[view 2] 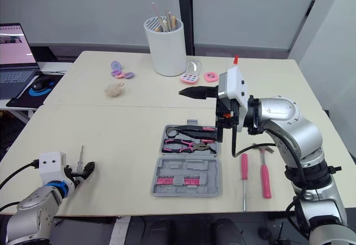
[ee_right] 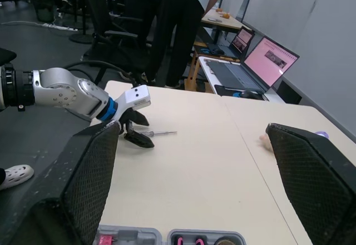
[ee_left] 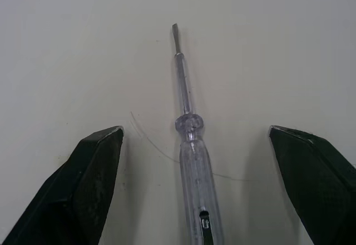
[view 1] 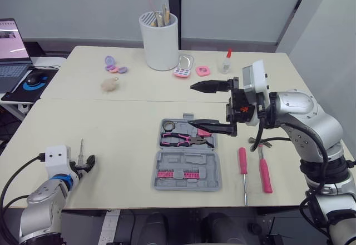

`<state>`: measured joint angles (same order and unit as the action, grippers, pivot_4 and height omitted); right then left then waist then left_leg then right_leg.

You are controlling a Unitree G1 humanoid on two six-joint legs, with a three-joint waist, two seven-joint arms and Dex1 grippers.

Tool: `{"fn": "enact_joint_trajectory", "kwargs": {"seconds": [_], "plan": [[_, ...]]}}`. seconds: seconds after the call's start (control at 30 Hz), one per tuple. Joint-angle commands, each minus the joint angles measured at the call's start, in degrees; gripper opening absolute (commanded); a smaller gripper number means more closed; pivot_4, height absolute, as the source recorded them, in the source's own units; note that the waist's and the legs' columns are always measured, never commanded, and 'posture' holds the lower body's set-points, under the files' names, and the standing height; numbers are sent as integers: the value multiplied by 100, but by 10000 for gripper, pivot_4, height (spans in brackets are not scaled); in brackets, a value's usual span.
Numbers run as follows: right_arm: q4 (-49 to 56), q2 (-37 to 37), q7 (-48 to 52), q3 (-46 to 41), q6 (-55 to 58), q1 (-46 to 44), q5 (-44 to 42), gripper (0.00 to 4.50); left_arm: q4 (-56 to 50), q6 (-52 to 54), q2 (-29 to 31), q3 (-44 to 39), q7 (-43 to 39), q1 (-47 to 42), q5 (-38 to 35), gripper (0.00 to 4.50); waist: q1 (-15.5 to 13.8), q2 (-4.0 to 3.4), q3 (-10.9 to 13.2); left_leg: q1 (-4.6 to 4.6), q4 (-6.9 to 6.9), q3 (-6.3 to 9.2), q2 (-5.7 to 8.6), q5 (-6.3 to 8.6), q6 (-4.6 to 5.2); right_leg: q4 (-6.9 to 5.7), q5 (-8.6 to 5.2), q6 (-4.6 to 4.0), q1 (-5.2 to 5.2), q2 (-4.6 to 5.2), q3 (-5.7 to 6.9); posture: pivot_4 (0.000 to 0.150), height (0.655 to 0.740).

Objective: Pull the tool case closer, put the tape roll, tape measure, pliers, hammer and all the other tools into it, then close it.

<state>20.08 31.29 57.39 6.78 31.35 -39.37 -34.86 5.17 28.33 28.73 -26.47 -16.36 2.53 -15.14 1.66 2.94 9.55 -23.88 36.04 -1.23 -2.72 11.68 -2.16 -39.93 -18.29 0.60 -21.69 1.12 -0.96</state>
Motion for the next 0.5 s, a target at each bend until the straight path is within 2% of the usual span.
{"fn": "enact_joint_trajectory", "kwargs": {"seconds": [0.03, 0.2, 0.33, 0.5], "plan": [[157, 40, -83, -243, 49, -118, -136, 45000, 44, -48, -23, -30, 145, -20, 65, 30153, 1, 0, 0, 0, 0, 0, 0, 0, 0, 0, 0, 0, 0, 0, 0, 1500, 7400], [158, 38, -77, -233, 93, -110, -136, 45000, 97, -69, 4, 8, 131, -52, 56, 13443, 1, 0, 0, 0, 0, 0, 0, 0, 0, 0, 0, 0, 0, 0, 0, 1500, 7400], [203, 23, -93, -214, 116, -80, -131, 45000, 209, -119, 30, -8, 176, -90, 96, 2184, 3, -1, 1, 1, 0, 0, 0, 0, 0, 0, 0, 0, 0, 0, 0, 1500, 7400], [260, 61, -86, -237, 159, -36, -126, 45000, 35, -75, 113, -59, 153, -28, 66, 2085, 4, -2, 2, 1, 0, 0, 0, 0, 0, 0, 0, 0, 0, 0, 0, 1500, 7400]]}}
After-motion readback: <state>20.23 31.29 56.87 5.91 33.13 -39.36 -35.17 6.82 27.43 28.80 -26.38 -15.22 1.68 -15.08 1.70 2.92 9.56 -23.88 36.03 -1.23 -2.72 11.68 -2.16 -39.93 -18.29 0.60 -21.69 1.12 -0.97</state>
